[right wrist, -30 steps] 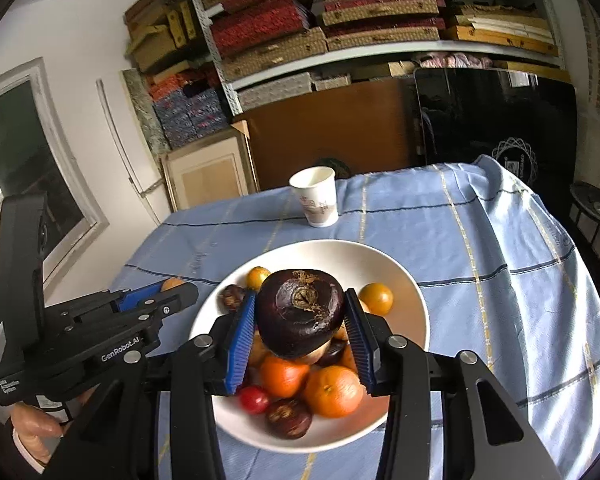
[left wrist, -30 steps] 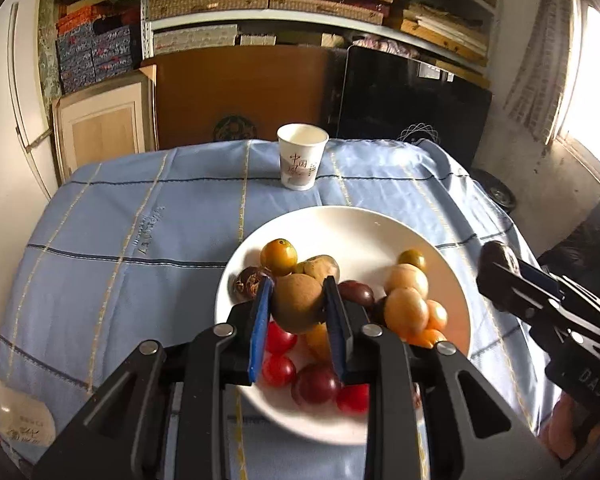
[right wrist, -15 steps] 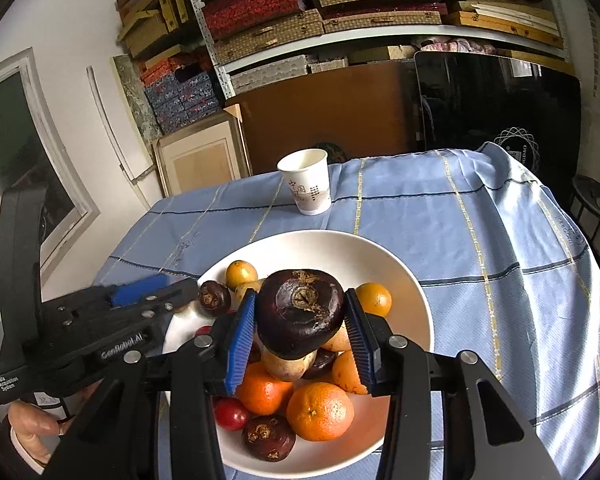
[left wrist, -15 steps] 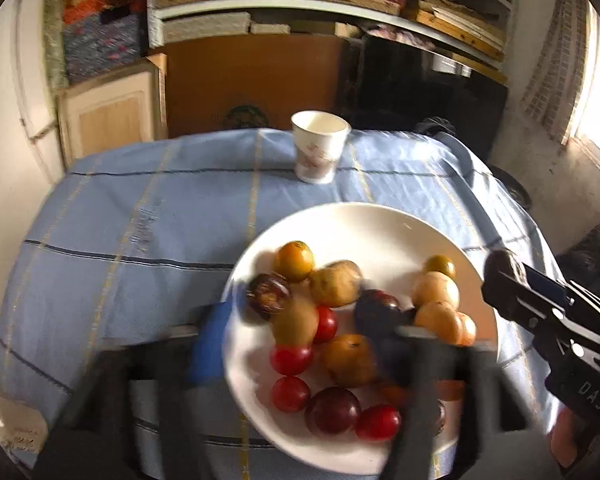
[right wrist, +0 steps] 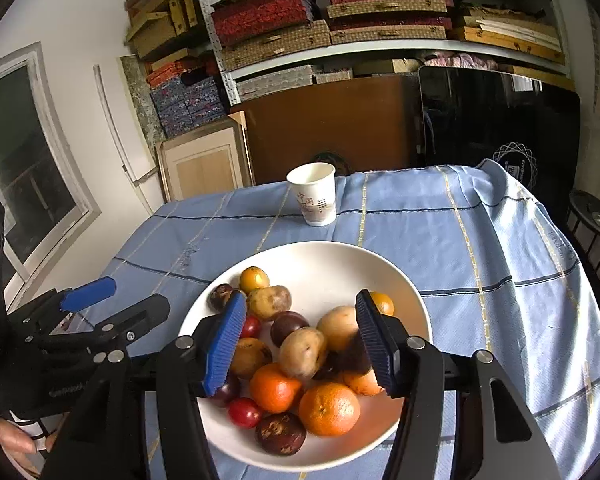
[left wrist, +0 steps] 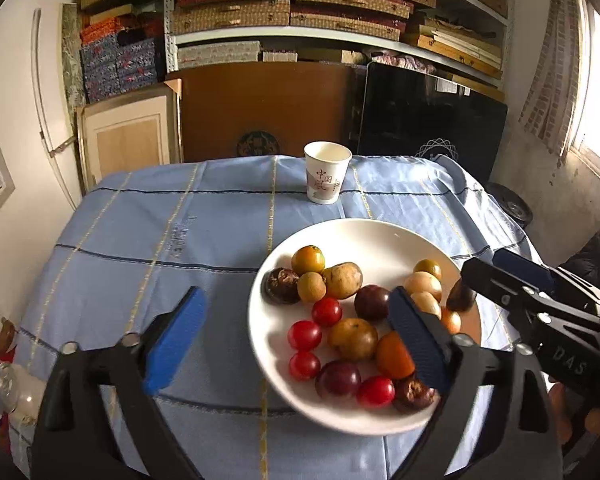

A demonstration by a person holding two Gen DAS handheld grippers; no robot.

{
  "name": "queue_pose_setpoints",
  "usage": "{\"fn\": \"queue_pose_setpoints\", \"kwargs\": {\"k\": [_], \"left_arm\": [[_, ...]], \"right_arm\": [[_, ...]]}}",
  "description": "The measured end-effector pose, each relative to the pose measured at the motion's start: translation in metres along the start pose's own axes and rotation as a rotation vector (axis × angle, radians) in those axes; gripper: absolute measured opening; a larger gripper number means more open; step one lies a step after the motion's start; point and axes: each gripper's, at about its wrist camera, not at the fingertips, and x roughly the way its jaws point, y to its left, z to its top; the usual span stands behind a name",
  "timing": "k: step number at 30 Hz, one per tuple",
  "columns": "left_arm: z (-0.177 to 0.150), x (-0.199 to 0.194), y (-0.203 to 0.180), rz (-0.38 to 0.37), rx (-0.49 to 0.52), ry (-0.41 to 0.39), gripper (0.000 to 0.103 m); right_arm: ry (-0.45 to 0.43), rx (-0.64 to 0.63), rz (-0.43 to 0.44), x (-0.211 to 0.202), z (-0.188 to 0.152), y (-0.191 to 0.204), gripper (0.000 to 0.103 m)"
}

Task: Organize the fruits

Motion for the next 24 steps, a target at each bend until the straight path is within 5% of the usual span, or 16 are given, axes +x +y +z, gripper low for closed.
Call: {"fn": "queue_pose_setpoints", "kwargs": {"k": [8, 15, 24], "left_arm": [[-0.027, -0.062, 0.003, 0.025, -0.010, -0.056, 0.098], [-0.065, -0.114, -0.006, 0.056, 0.031, -0.083, 0.098], [-0.113, -0.151, -0.010, 0.064, 0.035, -0.068, 0.098]], "right_arm": [[-0.024, -0.076, -0.025, -0.053, -0.022, 0.019, 0.069], [-0.031, -0.140, -0.048, -0.101, -0.051, 0.032, 0.091], [-0.007, -0.165, -0.078, -0.140, -0.096, 0.035, 0.096]]}}
